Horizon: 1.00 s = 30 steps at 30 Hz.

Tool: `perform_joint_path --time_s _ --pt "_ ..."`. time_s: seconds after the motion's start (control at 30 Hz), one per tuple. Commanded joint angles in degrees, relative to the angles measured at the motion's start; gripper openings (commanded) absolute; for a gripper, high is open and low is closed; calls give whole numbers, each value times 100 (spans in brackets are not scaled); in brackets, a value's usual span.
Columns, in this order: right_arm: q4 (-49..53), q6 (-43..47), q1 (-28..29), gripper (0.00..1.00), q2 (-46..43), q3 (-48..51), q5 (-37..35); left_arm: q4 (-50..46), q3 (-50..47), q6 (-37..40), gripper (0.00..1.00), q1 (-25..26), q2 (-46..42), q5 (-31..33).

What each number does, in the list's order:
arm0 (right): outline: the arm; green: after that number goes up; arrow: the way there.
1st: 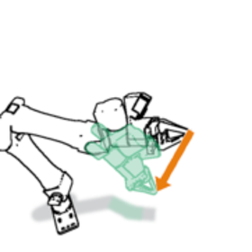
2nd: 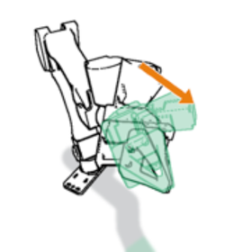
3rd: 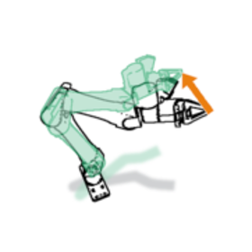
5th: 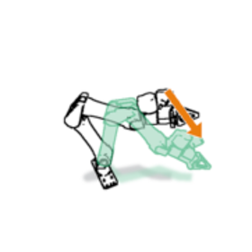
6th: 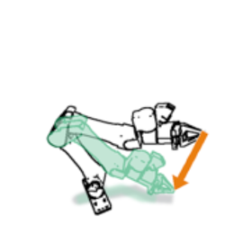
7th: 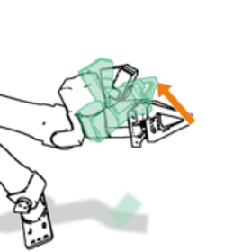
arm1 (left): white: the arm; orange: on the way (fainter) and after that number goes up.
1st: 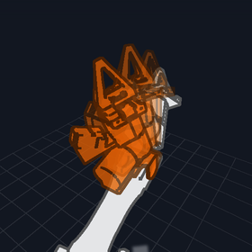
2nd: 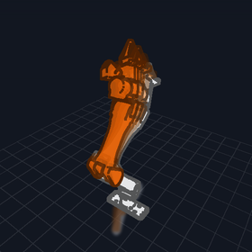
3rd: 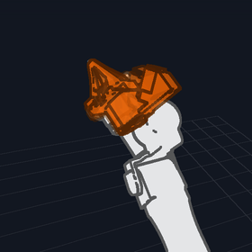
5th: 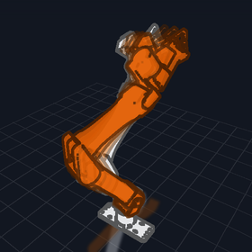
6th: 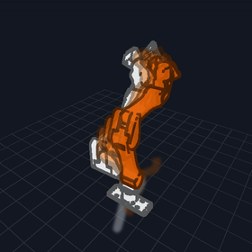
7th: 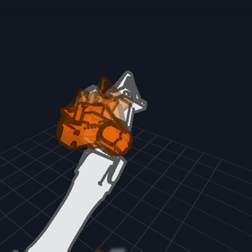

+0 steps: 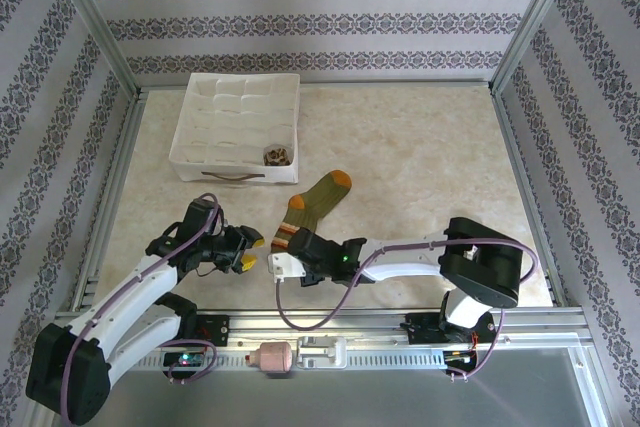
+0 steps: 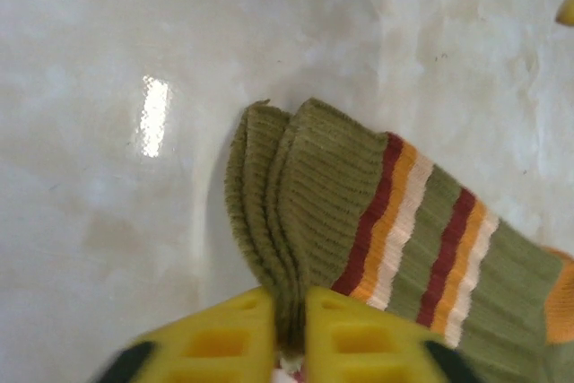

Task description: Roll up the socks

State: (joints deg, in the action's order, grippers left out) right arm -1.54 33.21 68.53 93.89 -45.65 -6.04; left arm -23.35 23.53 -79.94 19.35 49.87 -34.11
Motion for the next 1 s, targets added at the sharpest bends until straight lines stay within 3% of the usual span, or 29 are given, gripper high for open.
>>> perform_joint_path --time_s 0.0,0.2,0.43,0.7,0.97 --pt "46 -470 -171 0 -101 -129 346 47 193 180 48 -84 52 18" --pt "214 -1637 -893 0 -428 -167 1791 304 383 385 47 -81 476 81" --pt "408 -2824 -1780 0 182 -557 3395 541 896 834 45 -48 1191 18" --pt "532 -3442 -2343 0 796 -942 3788 713 1075 911 40 102 1543 62" --pt "888 -3600 -2527 0 1193 -1263 3671 1060 1125 899 29 305 1892 31"
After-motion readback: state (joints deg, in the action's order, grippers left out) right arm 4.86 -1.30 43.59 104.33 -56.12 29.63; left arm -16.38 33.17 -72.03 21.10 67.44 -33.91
